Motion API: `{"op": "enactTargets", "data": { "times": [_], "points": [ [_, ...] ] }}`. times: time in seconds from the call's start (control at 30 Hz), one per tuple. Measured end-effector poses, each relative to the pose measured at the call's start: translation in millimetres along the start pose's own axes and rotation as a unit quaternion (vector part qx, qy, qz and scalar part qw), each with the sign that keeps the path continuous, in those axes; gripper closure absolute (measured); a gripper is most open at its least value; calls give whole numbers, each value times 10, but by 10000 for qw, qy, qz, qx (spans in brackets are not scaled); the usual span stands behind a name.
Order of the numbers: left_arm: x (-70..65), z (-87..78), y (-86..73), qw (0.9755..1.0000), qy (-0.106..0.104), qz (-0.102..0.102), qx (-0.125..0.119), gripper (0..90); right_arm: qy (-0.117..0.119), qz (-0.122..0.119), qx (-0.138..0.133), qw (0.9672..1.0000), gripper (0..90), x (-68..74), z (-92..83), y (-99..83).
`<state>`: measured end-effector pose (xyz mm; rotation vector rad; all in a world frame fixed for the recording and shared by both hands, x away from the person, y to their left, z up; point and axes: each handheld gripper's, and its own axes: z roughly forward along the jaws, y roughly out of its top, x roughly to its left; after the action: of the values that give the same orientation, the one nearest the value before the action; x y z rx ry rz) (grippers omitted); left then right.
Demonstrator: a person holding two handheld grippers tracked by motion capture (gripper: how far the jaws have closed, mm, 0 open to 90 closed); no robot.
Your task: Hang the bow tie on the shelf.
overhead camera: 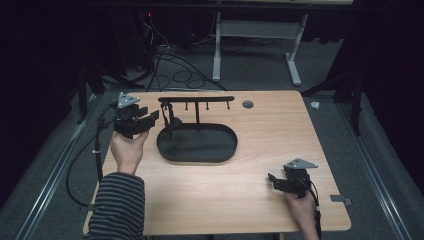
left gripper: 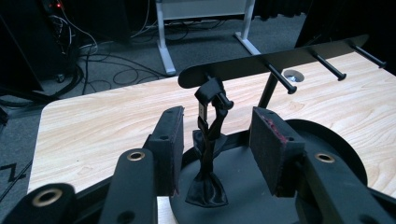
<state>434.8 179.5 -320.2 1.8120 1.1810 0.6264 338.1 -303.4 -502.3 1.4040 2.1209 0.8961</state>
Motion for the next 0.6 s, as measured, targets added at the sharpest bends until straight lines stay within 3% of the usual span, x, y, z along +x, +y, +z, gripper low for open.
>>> {"op": "enactTargets", "data": {
  "times": [0.6],
  "points": [
    [-13,-211,-48,9999,-2,31,-119,511,0,-1,1,10000,288,0,0,0]
  ]
}}
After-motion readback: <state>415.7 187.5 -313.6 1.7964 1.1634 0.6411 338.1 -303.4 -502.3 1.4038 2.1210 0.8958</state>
